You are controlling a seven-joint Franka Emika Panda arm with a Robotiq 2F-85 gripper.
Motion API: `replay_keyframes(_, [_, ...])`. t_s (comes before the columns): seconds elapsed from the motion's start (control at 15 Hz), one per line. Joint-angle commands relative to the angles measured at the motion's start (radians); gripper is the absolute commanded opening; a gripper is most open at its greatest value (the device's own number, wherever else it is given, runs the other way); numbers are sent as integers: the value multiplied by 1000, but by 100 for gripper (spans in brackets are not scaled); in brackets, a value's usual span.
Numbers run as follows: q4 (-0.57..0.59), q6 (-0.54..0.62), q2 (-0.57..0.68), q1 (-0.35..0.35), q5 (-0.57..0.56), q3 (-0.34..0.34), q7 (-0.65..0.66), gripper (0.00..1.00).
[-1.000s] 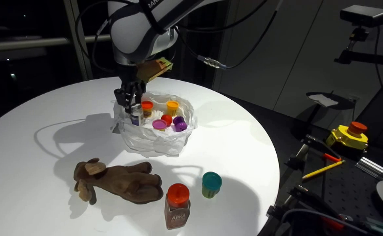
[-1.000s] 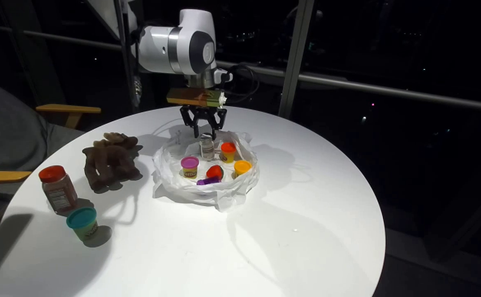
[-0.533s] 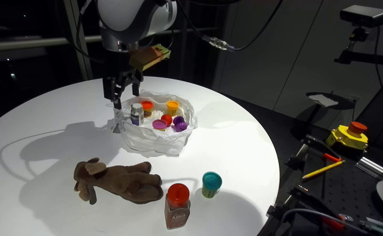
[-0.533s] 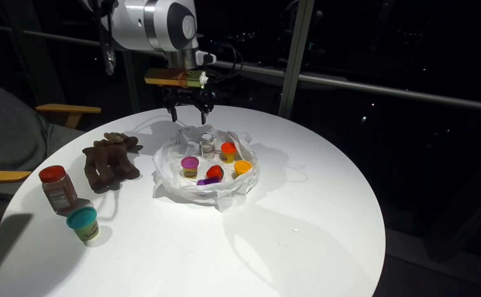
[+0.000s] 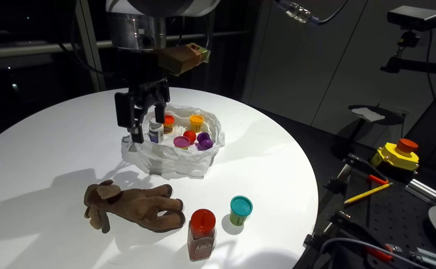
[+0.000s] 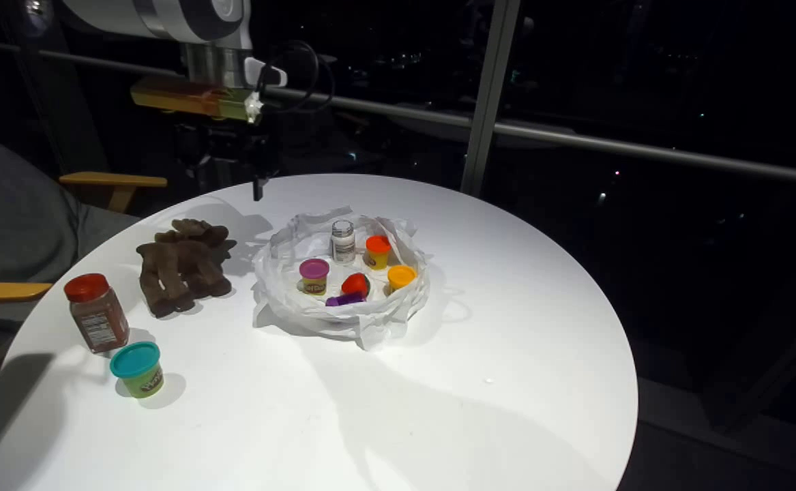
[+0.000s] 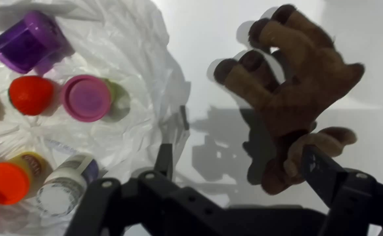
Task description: Put the objects and the bottles in the plastic bag
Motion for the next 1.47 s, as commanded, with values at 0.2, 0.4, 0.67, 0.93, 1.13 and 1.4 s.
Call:
replay_keyframes(0.2, [-409,87,-217,-17,87,96,-59,100])
replay_keyframes(0.4, [-514,139,-243,-3,71,118,-80,100])
replay_keyframes(0.67, [-601,291,-261,36,-22,103,-70,100])
replay_keyframes(0.93, [-636,377,-265,31,-45,125,-112,100])
replay_keyframes(1.13, [-634,388,-248,18,-32,148,-172,100])
replay_keyframes(1.4, [-617,389,-223,8,-27,171,-241,100])
